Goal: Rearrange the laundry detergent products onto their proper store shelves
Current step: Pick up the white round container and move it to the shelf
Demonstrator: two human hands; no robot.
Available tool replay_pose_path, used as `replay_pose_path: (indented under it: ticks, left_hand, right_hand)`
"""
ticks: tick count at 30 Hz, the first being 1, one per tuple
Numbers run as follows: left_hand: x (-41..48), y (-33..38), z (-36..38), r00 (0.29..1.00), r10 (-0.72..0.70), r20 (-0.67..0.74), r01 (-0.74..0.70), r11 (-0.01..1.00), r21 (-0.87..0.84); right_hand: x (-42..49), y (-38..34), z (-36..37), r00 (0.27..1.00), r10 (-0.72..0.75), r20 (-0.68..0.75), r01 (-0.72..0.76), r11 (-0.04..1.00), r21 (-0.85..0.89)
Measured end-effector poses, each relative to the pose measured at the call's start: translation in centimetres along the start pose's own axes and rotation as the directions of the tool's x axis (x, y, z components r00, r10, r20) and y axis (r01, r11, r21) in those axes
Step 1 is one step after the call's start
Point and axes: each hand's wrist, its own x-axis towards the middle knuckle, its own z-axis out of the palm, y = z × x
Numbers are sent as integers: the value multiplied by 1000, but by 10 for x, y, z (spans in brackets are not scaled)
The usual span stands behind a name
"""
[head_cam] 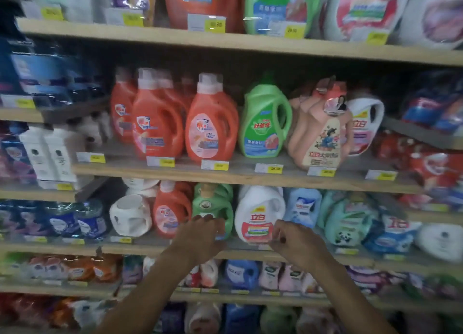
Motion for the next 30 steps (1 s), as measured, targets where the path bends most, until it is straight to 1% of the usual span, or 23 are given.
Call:
replay_pose_path:
  ticks: [4,8,13,17,22,27,30]
  left_hand:
    - [46,100,22,987,158,37,-157,987,-20]
    - [88,213,50,953,294,74,-291,956,-45]
    - [124,353,87,906,398,143,-390,917,-84]
    - [151,448,110,866,470,172,-453,882,-128]
    - [184,534,130,832,526,177,-506,850,-147]
    - [228,589,159,830,525,187,-503,850,-154]
    - [255,619,182,834,517,190,-500,856,-133]
  right_hand:
    - [-29,101,-28,995,102,-12,-101,995,20]
    - [-62,215,-56,974,221,-49,-219,975,41]
    - [-104,343,-89,935,345,-79,-343,939,34]
    - [-130,425,-110,914,394,-94,-390,919,57]
    - [-142,503,-130,876,466,-123,-462,885,61]
    - [-135,574,-137,858,494,-139,-493,869,41]
    - [-124,617,-135,858,495,-140,-501,865,-11]
